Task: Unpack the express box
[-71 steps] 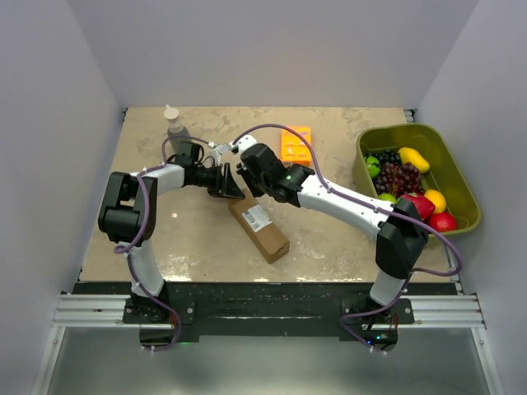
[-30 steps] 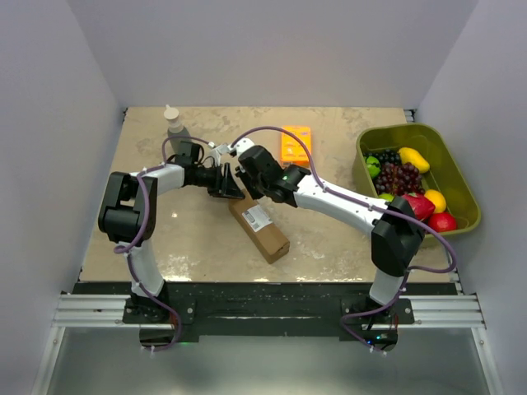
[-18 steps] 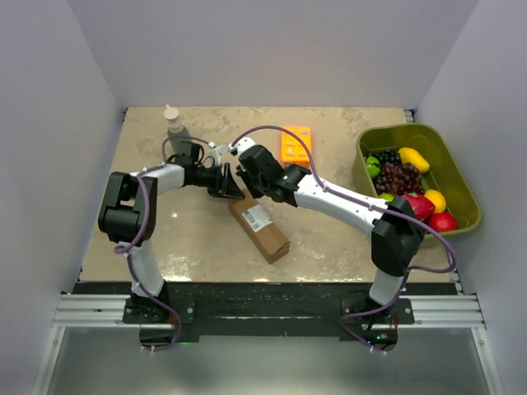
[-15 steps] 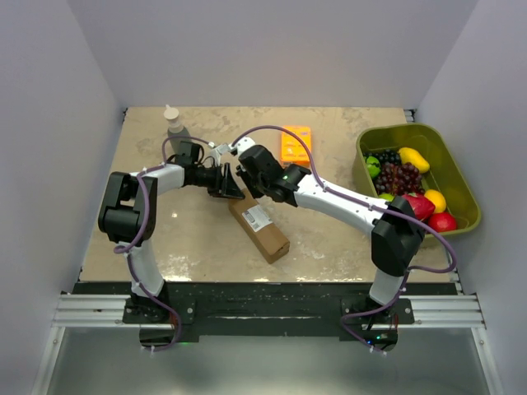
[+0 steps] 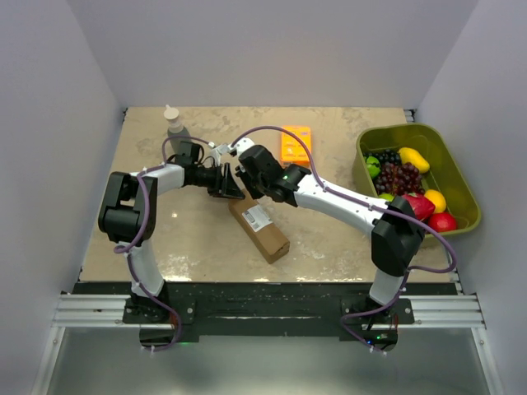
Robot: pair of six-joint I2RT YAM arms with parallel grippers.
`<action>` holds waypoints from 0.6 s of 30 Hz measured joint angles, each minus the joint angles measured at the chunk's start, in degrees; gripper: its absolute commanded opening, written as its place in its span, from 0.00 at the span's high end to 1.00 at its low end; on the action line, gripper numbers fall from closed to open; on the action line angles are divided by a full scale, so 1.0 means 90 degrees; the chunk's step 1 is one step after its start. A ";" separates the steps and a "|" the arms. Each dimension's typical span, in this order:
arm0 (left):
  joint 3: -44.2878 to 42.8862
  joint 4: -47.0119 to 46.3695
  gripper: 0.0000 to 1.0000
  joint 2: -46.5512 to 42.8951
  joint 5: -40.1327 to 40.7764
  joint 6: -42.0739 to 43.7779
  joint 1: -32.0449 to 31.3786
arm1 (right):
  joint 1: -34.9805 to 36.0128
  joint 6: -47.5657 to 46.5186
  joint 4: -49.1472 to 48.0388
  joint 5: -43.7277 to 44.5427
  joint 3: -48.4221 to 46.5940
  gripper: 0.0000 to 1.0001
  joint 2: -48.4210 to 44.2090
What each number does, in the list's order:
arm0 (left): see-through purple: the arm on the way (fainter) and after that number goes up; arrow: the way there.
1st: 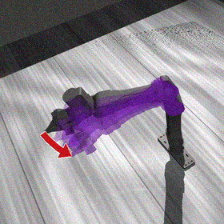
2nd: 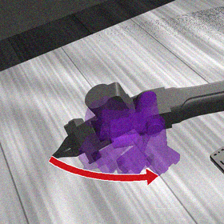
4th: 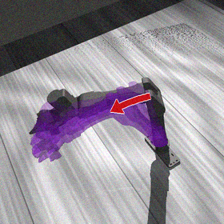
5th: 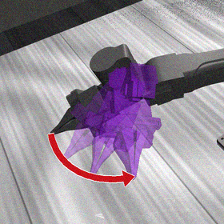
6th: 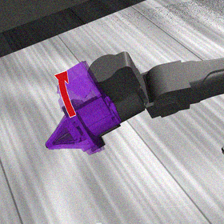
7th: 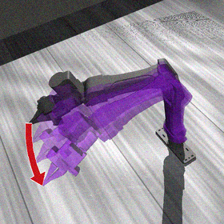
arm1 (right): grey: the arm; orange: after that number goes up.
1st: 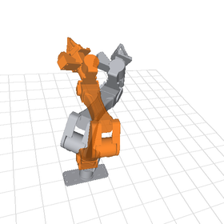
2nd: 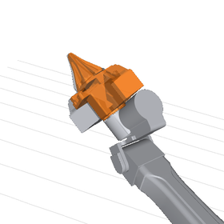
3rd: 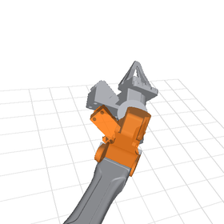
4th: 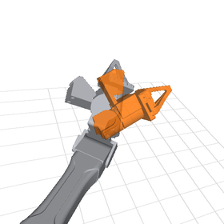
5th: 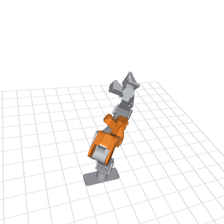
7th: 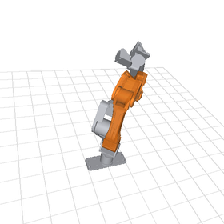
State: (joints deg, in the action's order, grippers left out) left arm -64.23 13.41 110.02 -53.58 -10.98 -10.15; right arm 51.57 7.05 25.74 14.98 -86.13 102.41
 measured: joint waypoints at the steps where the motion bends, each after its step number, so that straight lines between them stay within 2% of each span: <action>1: 0.0000 0.0000 1.00 0.0000 0.0000 -0.0002 0.0000 | 0.0000 0.0000 0.0000 0.0005 0.0000 1.00 0.0000; 18: -0.0005 0.0000 1.00 0.0010 -0.0010 0.0000 0.0002 | -0.0017 -0.0002 0.0002 0.0107 -0.0012 1.00 0.0000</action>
State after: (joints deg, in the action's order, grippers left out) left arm -64.27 13.41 110.10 -53.67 -10.98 -10.13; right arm 51.42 7.03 25.76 15.94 -86.24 102.41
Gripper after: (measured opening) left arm 0.534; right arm 0.203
